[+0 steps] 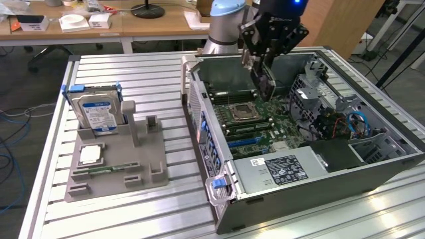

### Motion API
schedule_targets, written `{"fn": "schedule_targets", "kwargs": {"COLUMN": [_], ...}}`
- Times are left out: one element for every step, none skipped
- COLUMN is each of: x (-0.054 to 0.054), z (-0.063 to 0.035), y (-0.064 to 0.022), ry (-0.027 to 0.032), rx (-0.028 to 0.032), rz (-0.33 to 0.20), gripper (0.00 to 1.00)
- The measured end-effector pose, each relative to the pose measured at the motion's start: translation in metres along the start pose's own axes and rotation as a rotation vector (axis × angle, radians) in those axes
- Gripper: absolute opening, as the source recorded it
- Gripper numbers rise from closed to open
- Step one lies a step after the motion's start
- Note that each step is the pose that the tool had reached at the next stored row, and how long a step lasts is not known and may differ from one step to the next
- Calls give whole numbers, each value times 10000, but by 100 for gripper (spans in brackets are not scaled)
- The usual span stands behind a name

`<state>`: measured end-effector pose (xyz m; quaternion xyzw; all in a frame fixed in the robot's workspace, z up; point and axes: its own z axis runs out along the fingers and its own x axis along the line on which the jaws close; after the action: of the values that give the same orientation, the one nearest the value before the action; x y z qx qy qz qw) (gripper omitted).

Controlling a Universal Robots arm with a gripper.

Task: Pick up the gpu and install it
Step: 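Pick up the gpu and move the gpu toward the slot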

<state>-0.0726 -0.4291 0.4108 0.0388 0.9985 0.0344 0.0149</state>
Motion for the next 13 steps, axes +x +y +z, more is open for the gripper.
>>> {"fn": "schedule_targets", "kwargs": {"x": [-43,-89,-135,-179,-226,-272,-316,-360,-381,-381,-382,-381,-382], "z": [2,5,8,11,14,16,19,21,21,21,22,21,21], "y": [3,7,10,14,17,21,24,27,28,28,29,29,29], "ry": [0,1,1,0,0,0,0,0,2,3,1,2,2], "rx": [0,-1,-2,-3,-4,-4,-4,-4,-6,-6,-7,-5,-5], "rz": [2,2,0,1,2,0,1,2,-3,-4,-3,-3,-3], "gripper": [26,26,26,26,26,26,26,26,26,26,26,26,26]}}
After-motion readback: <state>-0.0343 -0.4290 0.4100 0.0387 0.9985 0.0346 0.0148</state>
